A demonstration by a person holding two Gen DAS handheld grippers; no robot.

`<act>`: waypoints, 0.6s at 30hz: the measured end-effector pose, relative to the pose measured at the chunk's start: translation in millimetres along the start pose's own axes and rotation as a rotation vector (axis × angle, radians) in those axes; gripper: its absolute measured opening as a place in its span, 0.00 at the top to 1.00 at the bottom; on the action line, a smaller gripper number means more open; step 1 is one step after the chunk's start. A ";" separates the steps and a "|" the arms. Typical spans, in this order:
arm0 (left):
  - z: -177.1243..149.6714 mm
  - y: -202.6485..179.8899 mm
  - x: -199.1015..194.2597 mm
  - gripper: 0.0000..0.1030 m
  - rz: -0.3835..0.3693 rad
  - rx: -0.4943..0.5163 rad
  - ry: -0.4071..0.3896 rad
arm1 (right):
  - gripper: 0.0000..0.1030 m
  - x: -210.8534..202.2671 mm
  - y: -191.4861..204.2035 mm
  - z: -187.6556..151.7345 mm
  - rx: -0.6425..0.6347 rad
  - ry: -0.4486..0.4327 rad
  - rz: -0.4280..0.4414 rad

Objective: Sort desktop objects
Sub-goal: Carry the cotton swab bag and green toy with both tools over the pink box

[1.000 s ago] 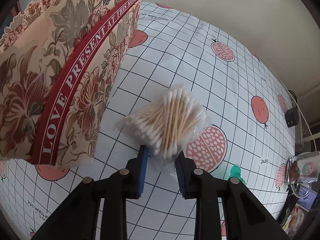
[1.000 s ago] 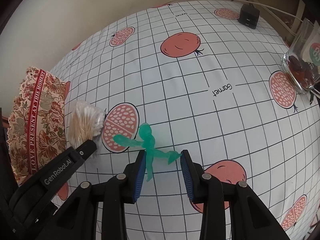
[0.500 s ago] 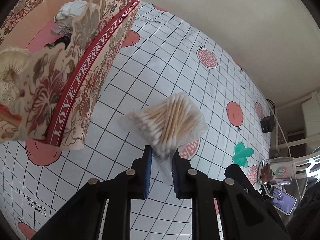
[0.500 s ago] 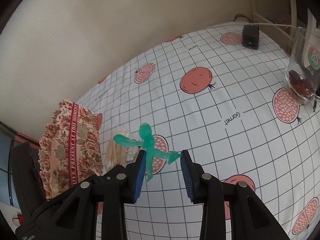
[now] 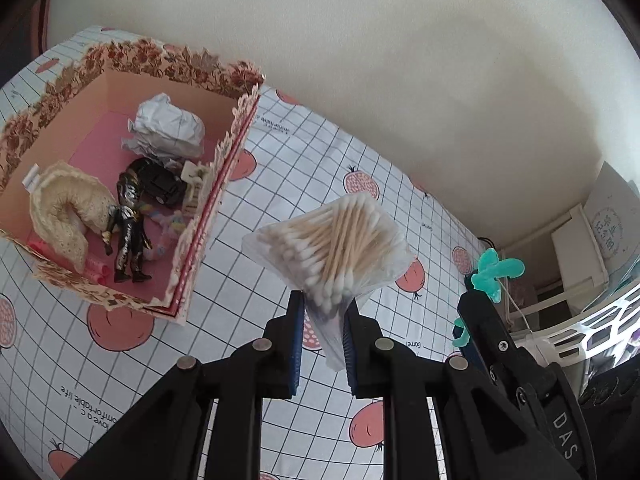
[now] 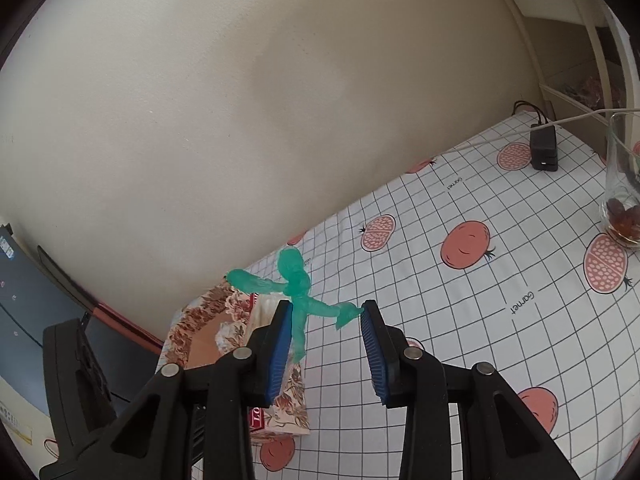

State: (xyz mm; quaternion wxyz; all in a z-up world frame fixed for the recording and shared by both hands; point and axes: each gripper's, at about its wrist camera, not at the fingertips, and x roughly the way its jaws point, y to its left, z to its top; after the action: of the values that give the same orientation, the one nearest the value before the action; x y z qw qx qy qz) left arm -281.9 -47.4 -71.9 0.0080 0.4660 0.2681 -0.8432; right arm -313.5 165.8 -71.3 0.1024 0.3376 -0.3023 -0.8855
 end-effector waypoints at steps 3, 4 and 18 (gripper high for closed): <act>4.0 1.5 -16.0 0.82 0.002 -0.009 -0.056 | 0.64 -0.3 6.0 -2.9 0.004 -0.013 0.020; 5.3 2.2 -20.9 0.82 0.008 -0.011 -0.073 | 0.64 0.1 8.2 -4.2 0.006 -0.013 0.029; 20.8 66.9 -66.8 0.82 0.098 -0.254 -0.255 | 0.64 29.1 56.2 -37.9 -0.088 0.059 0.150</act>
State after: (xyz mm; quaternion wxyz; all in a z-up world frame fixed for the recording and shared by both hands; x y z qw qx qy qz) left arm -242.8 -130.0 -40.1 0.1418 0.3629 0.3464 -0.8534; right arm -311.6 92.2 -75.3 0.1921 0.3352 -0.2845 -0.8774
